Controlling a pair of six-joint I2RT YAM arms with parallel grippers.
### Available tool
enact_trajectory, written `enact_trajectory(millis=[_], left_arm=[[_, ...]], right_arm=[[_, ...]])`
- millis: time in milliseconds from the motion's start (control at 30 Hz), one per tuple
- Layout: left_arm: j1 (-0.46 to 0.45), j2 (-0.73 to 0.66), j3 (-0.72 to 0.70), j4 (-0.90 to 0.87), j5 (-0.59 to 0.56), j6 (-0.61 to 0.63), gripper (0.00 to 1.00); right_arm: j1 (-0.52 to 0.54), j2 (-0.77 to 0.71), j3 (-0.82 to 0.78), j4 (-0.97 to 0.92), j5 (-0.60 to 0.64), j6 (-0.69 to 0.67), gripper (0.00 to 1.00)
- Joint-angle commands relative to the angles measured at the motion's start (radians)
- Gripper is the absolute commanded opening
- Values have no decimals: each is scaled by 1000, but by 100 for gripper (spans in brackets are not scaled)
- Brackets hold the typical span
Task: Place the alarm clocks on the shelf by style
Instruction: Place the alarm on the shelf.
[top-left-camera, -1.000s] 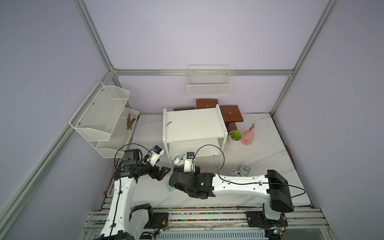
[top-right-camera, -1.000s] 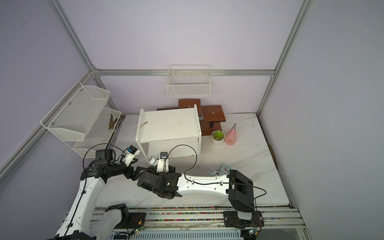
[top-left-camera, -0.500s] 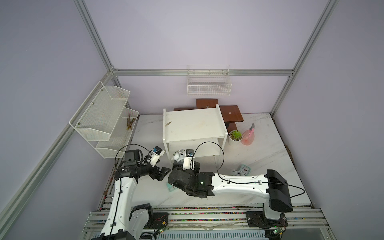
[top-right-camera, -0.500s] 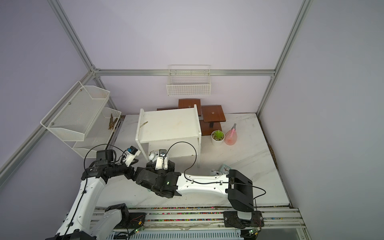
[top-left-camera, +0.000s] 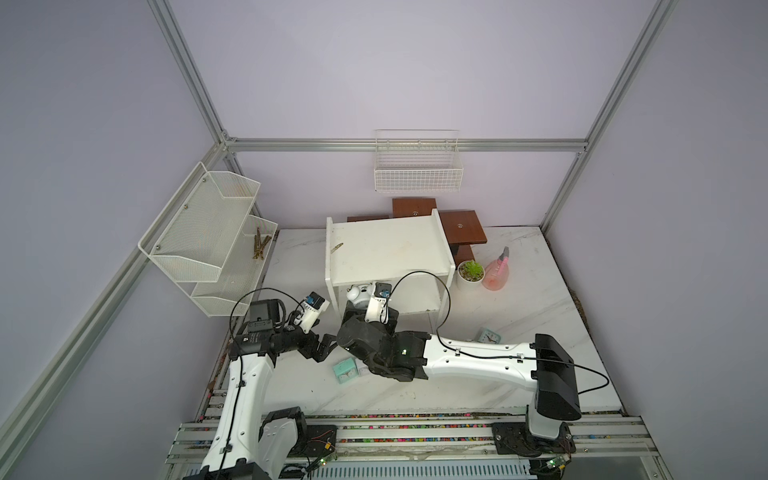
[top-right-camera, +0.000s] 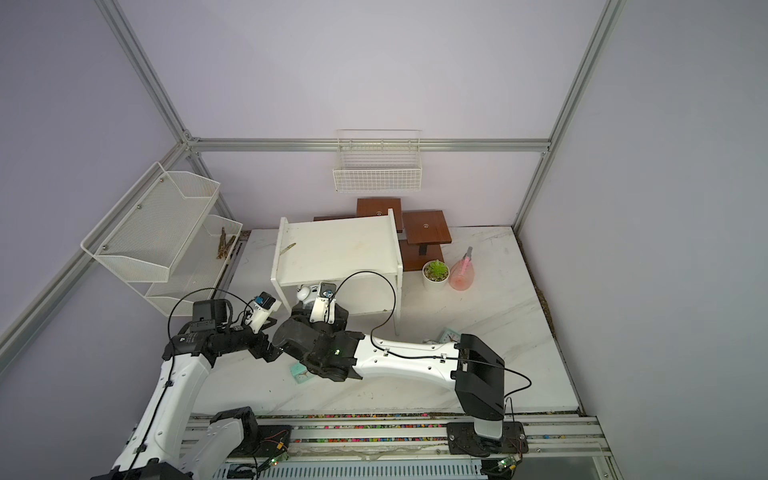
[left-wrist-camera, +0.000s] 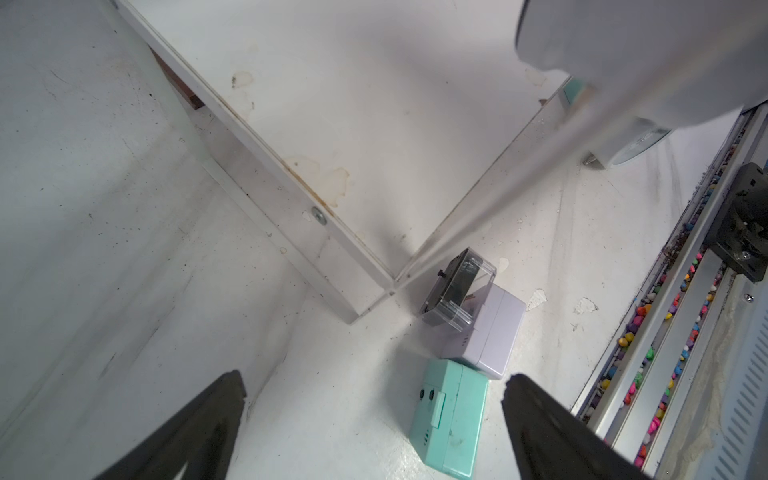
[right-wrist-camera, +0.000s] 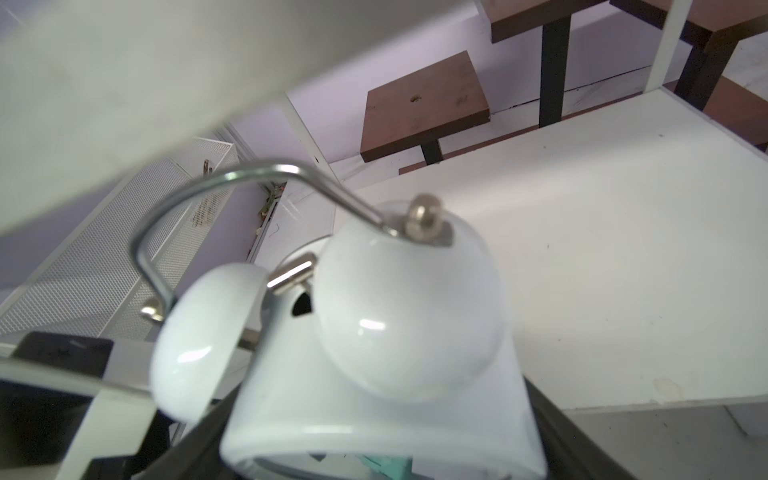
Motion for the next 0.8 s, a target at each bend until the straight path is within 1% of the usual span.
enact_trajectory(millis=[0, 300, 767], left_arm=[[3, -11, -8, 16, 9, -9, 100], [3, -20, -11, 12, 8, -8, 100], [3, -26, -12, 6, 9, -7, 100]], right_arm=[[-9, 33, 40, 44, 45, -8, 55], [-21, 68, 38, 75, 61, 6, 55], [-51, 120, 56, 68, 25, 46, 56]])
